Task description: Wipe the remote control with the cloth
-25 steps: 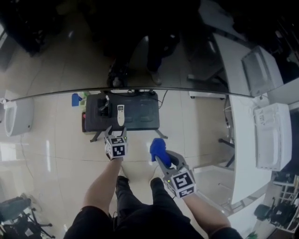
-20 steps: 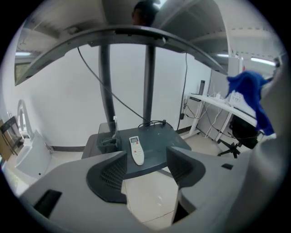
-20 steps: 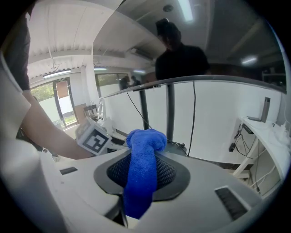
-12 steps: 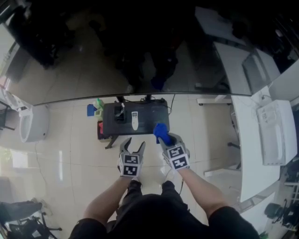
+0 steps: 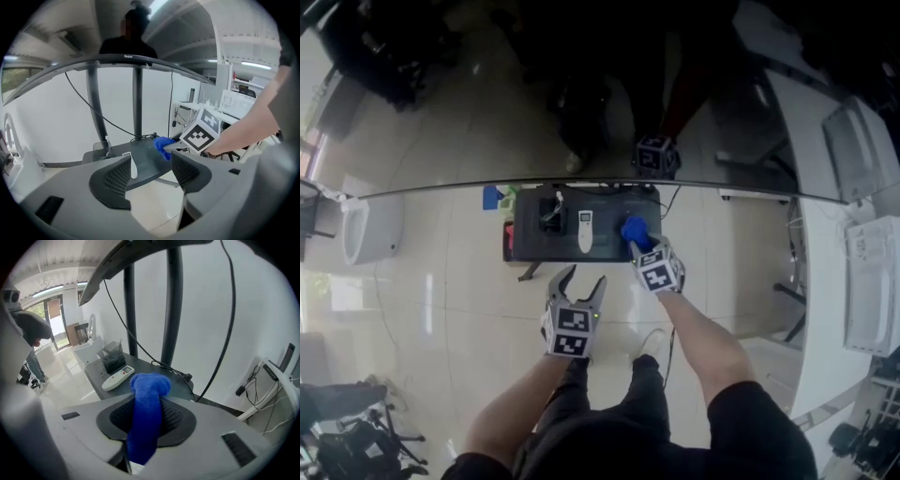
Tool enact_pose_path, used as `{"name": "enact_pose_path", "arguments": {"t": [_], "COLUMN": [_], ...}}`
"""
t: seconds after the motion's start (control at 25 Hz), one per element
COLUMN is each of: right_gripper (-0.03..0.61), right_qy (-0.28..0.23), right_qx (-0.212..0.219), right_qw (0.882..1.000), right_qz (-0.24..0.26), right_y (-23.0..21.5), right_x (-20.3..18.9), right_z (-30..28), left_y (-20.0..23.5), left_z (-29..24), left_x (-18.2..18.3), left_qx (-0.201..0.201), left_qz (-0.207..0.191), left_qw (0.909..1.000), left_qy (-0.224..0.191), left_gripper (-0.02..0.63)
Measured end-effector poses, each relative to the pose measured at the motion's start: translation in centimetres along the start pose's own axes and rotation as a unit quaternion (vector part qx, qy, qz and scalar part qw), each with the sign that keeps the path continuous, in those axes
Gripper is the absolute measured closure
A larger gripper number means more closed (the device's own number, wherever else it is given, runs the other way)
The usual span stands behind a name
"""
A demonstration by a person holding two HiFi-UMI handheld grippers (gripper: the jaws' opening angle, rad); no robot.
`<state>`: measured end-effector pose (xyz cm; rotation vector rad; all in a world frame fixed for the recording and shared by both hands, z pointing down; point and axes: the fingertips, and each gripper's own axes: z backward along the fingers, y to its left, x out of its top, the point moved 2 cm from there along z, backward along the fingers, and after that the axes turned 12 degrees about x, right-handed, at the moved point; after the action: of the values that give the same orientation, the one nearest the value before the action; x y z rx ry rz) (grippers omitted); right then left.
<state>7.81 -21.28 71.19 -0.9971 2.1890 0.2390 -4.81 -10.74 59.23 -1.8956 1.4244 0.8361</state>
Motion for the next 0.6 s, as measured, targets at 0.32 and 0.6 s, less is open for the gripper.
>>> {"name": "enact_pose_path", "arguments": {"t": [0.32,0.6], "right_gripper": [0.461,0.39], "right_qy": [0.027,0.007], "right_qx": [0.012,0.017], "right_qw": [0.999,1.0], "right_qz": [-0.013,-0.009], "right_y": [-1.3,-1.1], "right_x": [-1.4,-0.1], "right_z": [-5.2,-4.3], "left_y": [0.3,0.1], "left_z": [-5.7,-8.6], "left_x": [-0.8,-0.4], "left_qx": [-0.006,-0.006], "left_qz": [-0.015,-0.031], "left_qw": [0.9997,0.9994], "left_qy": [0.017,0.015], "left_gripper": [0.341,0.449]}}
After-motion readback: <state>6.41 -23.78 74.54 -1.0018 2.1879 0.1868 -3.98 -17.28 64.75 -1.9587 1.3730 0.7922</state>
